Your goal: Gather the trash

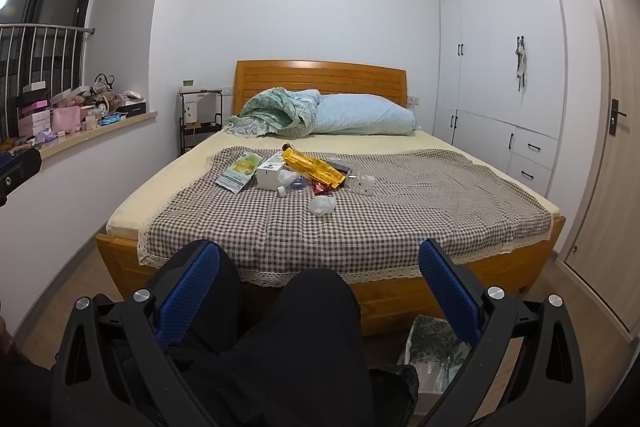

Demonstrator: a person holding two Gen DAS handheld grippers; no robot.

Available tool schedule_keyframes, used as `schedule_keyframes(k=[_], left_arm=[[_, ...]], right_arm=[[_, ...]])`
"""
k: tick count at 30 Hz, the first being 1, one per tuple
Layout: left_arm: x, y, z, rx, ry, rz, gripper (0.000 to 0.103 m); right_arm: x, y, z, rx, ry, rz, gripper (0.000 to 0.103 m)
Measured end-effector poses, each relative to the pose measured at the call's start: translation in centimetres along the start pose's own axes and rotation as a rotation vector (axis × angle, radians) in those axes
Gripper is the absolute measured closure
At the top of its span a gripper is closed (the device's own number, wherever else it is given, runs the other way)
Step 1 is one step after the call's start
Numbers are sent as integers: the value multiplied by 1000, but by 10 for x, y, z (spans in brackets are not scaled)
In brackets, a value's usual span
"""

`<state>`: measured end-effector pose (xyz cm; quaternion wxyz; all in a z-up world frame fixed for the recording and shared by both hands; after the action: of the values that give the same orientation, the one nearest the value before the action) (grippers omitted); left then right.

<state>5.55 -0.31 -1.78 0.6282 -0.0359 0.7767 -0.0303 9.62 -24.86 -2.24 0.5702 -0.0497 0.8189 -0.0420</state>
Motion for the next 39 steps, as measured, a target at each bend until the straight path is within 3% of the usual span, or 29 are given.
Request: schedule_keyframes(k=[11, 18, 29, 39], left_arm=[[6, 4, 80, 24, 123, -16, 7], [13, 16, 141, 68, 156, 10, 7], [27, 32, 268, 6, 258, -6, 7], [42, 40, 363, -33, 339, -28, 7]], right_arm=[[-13, -11, 61, 10, 54, -3, 7], [-17, -11, 138, -13, 124, -1, 7], [-16, -1, 253, -80, 243, 18, 7], [-27, -8, 327, -42, 269, 19, 7]])
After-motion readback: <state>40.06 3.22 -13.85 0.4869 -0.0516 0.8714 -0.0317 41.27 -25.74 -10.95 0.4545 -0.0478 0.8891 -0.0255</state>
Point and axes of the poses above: each gripper's, at about its wrist camera, not at the fingertips, and z roughly the way its jaws point, y to its left, x to its underside, the point moved 4 cm from there along z, roughly the way its jaws point, and after that the axes turned 5 degrees about -z, right-handed, at the moved point
